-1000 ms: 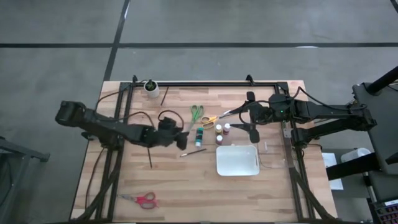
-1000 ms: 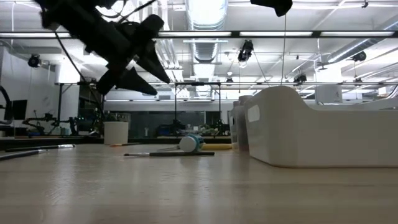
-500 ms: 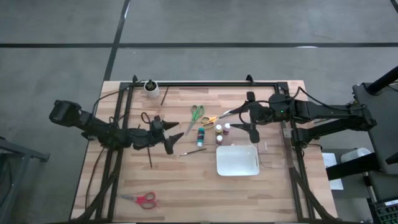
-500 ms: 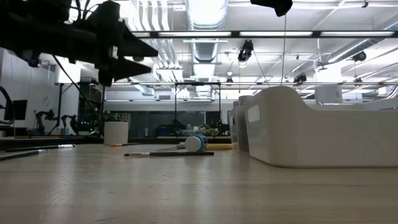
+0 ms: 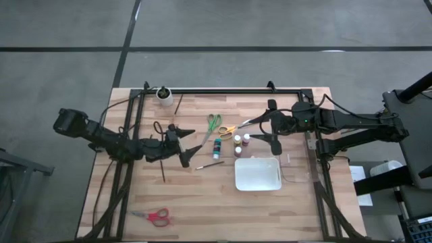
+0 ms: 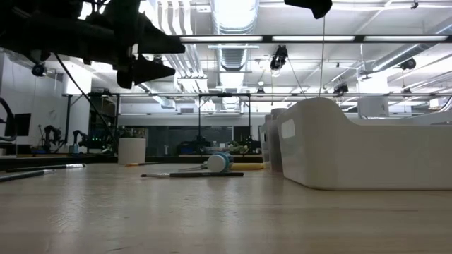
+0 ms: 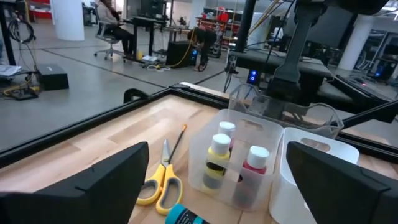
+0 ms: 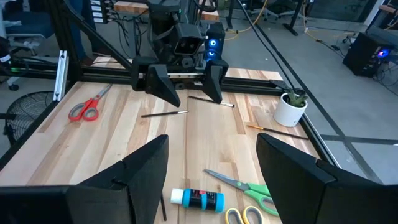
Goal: Pick & Place Paint Supplies
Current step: Put the blue paint bottle into the left transparent bin
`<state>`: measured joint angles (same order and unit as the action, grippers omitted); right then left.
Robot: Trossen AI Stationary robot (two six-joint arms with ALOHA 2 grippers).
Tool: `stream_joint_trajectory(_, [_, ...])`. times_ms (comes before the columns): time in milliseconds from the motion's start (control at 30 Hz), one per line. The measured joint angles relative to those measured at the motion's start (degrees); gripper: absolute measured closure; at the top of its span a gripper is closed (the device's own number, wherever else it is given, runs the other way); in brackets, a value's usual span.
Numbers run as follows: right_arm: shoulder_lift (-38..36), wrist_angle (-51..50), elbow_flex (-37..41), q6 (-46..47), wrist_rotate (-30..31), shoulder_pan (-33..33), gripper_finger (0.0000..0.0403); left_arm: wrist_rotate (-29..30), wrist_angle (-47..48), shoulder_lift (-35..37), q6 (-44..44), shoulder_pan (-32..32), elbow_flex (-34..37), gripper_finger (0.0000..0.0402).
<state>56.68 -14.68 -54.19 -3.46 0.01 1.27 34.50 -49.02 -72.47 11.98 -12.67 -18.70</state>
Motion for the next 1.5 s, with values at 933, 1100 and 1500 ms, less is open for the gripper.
stream_joint_trajectory(933, [0.00,0.00,0.00,0.00,0.00,-0.01,0.0161,0.00,4.09,0.00,3.29,0.00,0.00,0.0013])
stream_joint_trajectory(1100, [0.00,0.00,0.00,-0.02,0.01,0.00,0.0161,0.00,4.09,0.00,3.29,0.00,0.00,0.0013])
stream_joint_trajectory(1500, [0.00,0.00,0.00,0.00,0.00,-0.01,0.0161,-0.01,6.52,0.04,3.32,0.00,0.00,0.0013])
